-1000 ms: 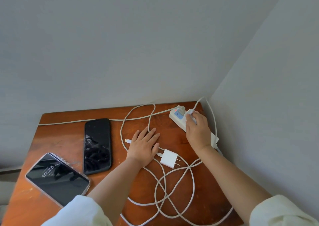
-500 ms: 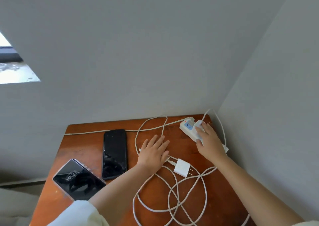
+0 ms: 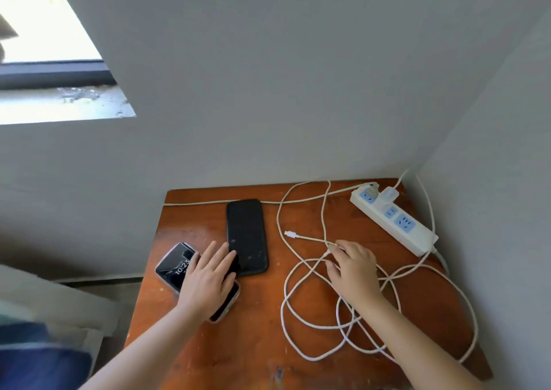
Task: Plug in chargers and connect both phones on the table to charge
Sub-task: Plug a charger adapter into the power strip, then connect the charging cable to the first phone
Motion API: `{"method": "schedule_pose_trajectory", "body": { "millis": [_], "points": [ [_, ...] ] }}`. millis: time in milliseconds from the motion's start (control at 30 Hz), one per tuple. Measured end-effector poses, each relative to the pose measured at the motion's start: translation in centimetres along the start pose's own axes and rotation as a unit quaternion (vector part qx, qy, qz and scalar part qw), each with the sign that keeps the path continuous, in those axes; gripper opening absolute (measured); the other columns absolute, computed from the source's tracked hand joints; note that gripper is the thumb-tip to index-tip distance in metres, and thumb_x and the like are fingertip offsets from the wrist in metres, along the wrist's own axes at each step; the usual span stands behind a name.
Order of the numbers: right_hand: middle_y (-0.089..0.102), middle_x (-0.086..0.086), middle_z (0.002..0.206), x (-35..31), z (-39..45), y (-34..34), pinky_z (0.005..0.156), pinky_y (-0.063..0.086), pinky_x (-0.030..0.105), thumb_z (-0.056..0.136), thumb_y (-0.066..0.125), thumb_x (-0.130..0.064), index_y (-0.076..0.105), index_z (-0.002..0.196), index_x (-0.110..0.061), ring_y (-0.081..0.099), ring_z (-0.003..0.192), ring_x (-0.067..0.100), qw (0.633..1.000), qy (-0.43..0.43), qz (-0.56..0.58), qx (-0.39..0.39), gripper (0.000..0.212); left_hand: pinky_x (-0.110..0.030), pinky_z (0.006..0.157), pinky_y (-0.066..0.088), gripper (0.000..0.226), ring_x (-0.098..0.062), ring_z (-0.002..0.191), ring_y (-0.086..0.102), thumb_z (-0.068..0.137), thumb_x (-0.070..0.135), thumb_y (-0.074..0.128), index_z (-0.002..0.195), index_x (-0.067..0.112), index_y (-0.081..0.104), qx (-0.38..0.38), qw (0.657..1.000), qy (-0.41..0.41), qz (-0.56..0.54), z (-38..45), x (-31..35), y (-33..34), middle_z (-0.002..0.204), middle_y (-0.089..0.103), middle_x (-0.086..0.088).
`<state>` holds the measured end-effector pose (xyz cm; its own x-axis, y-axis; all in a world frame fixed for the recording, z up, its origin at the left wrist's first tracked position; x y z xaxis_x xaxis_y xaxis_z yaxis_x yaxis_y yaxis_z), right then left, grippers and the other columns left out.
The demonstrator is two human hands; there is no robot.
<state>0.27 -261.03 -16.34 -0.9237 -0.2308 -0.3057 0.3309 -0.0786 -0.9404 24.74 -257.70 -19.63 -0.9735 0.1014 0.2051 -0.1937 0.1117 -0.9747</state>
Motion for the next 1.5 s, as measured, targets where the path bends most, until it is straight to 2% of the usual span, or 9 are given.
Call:
{"method": "schedule_pose_trajectory", "body": {
  "millis": [100, 200, 433, 633, 767, 933, 1100, 1333, 1500],
  "points": [
    [0.036, 0.009, 0.147, -1.3, 0.1, 3.9, 0.113, 0.014, 0.05, 0.095, 0.044, -0.027, 0.04, 0.135, -0.018, 0.024, 0.138, 0.024, 0.988, 0.008, -0.061, -0.14, 0.041, -0.044, 0.113, 0.005, 0.077, -0.025, 0.14, 0.009, 0.083, 0.06, -0.003, 0.138, 0.021, 0.033, -0.037, 0.999, -0.022, 0.009, -1.2, -2.9, 1.0, 0.149, 0.026, -0.004],
    [0.027, 0.006, 0.151, -2.7, -0.4, 6.0, 0.115, 0.008, 0.041, 0.099, 0.033, -0.029, 0.031, 0.139, -0.018, 0.011, 0.141, 0.023, 0.977, 0.016, -0.059, -0.205, 0.042, -0.04, 0.112, -0.003, 0.105, -0.025, 0.14, 0.006, 0.065, 0.07, -0.029, 0.139, 0.023, 0.029, -0.06, 0.998, -0.016, 0.001, -1.8, -4.1, 1.8, 0.151, 0.02, -0.002],
    [0.035, 0.0, 0.147, -6.4, -2.3, 7.0, 0.108, 0.028, 0.028, 0.099, 0.036, -0.017, 0.039, 0.135, -0.02, 0.028, 0.136, 0.015, 0.951, 0.014, 0.08, -0.297, 0.037, -0.052, 0.106, 0.018, 0.061, -0.035, 0.129, 0.037, 0.085, 0.044, 0.018, 0.123, 0.013, 0.055, -0.013, 1.0, 0.006, -0.024, -1.8, -3.6, 1.1, 0.132, 0.052, -0.01],
    [0.052, 0.009, 0.134, -2.4, 1.9, 1.5, 0.102, 0.037, 0.037, 0.093, 0.047, -0.023, 0.047, 0.129, -0.013, 0.044, 0.125, 0.024, 0.988, 0.074, -0.047, -0.125, 0.037, -0.044, 0.112, -0.002, 0.077, -0.025, 0.14, 0.012, 0.078, 0.055, 0.0, 0.137, 0.021, 0.034, -0.033, 0.999, 0.004, -0.004, -1.8, -4.3, 2.0, 0.148, 0.029, -0.003],
    [0.04, 0.012, 0.14, 2.4, 0.5, 3.1, 0.103, 0.033, 0.046, 0.085, 0.056, -0.047, 0.028, 0.138, -0.02, 0.037, 0.127, 0.032, 0.911, 0.173, -0.208, -0.312, 0.066, -0.046, 0.11, -0.012, 0.1, -0.021, 0.14, -0.006, 0.063, 0.07, -0.028, 0.143, 0.024, 0.01, -0.086, 0.993, 0.054, 0.053, -1.8, -4.1, 2.8, 0.154, 0.006, 0.002],
    [0.061, 0.007, 0.114, -0.8, 0.4, 2.8, 0.086, 0.038, 0.037, 0.086, 0.055, -0.046, 0.054, 0.119, -0.017, 0.058, 0.101, 0.024, 0.951, 0.109, -0.21, -0.2, 0.044, -0.039, 0.106, -0.02, 0.106, -0.021, 0.139, -0.008, 0.057, 0.07, -0.036, 0.143, 0.023, 0.005, -0.122, 0.973, 0.168, 0.103, -2.1, -2.5, 3.4, 0.153, 0.003, -0.001],
    [0.05, 0.009, 0.135, -5.1, 1.1, 5.2, 0.097, 0.041, 0.036, 0.09, 0.051, -0.039, 0.049, 0.127, -0.014, 0.047, 0.123, 0.025, 0.975, 0.071, -0.003, -0.208, 0.045, -0.04, 0.107, -0.018, 0.108, -0.021, 0.139, -0.01, 0.055, 0.07, -0.038, 0.143, 0.022, 0.001, -0.134, 0.972, 0.156, 0.112, -2.0, -2.0, 3.5, 0.153, -0.002, -0.003],
    [0.055, 0.013, 0.128, -3.2, 4.5, 4.3, 0.095, 0.042, 0.036, 0.094, 0.05, -0.022, 0.049, 0.127, -0.009, 0.049, 0.116, 0.027, 0.986, 0.024, -0.081, -0.14, 0.036, -0.041, 0.111, -0.01, 0.102, -0.022, 0.14, -0.006, 0.073, 0.07, 0.047, 0.143, 0.015, -0.005, -0.244, 0.93, 0.218, 0.165, -1.9, -2.6, 3.7, 0.154, -0.002, -0.006],
    [0.06, 0.006, 0.117, -4.0, 5.3, 6.1, 0.088, 0.038, 0.031, 0.094, 0.05, -0.02, 0.059, 0.117, -0.015, 0.051, 0.106, 0.02, 0.989, -0.004, -0.068, -0.132, 0.026, -0.037, 0.112, 0.01, 0.098, -0.027, 0.138, 0.013, 0.073, 0.057, 0.061, 0.143, 0.011, 0.011, -0.246, 0.933, 0.209, 0.157, -0.9, -1.3, 2.4, 0.151, 0.02, -0.01]
  ]
}}
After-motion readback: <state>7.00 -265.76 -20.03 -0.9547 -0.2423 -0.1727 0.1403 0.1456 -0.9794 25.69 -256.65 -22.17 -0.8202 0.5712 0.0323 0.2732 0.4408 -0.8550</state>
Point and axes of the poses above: each hand's wrist, its own z-axis towards the middle knuckle, its own y-axis out of the palm, x = y × z, the point moved 9 cm from there along z, towards the middle knuckle
